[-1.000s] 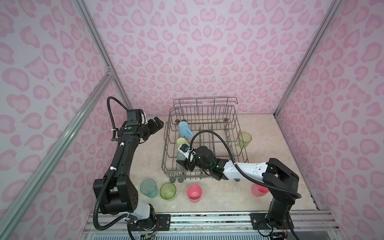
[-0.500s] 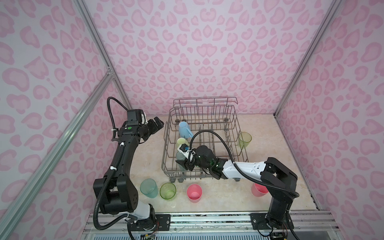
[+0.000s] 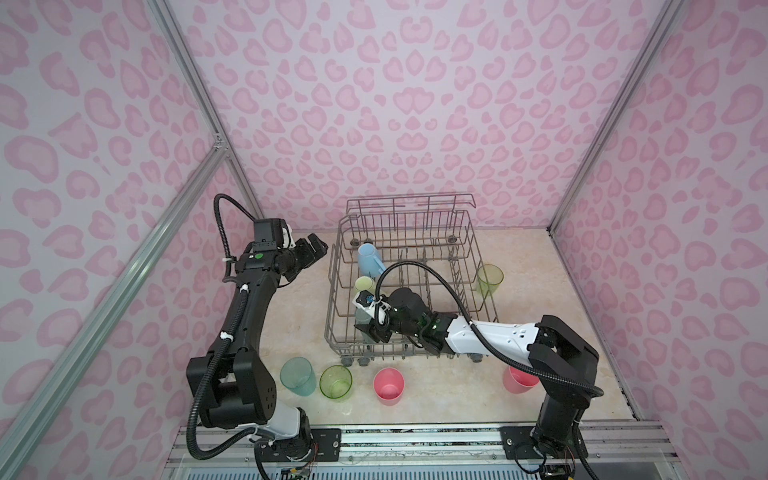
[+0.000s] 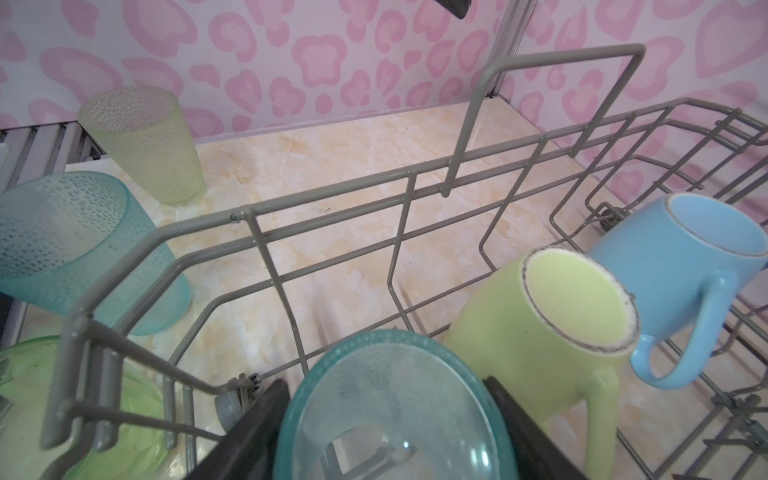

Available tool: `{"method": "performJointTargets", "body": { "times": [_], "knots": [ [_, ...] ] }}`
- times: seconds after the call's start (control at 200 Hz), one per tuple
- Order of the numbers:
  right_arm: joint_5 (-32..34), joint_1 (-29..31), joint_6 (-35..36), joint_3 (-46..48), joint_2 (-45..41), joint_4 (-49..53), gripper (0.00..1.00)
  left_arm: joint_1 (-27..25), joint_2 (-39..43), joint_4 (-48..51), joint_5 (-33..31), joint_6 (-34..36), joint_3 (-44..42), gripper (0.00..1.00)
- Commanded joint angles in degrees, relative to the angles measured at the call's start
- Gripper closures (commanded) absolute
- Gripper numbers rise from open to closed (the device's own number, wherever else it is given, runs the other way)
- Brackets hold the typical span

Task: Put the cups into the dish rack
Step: 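Open the right gripper to release the teal cup and raise it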

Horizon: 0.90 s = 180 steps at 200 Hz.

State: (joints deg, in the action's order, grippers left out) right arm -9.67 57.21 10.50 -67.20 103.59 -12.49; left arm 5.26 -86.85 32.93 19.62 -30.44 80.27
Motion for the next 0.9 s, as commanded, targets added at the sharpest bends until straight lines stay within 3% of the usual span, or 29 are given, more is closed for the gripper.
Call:
{"method": "performJointTargets", "body": {
  "times": [0.0, 0.385, 0.895],
  "knots": [
    [-0.1, 0.1, 3.0, -0.6, 0.1, 7.8, 0.27, 0.1, -0.3, -1.3, 0.7, -0.1, -0.2, 0.0],
    [-0.8, -0.1, 2.5, -2.6, -1.5, 9.0, 0.12, 0.2, -0.4, -1.5, 0.7, -0.2, -0.4, 0.01],
    [-1.3, -4.0, -7.2, 1.5, -10.9, 2.2, 0.15, 0.3, -1.1, -0.1, -2.1, -0.1, 0.0, 0.0]
  ]
}}
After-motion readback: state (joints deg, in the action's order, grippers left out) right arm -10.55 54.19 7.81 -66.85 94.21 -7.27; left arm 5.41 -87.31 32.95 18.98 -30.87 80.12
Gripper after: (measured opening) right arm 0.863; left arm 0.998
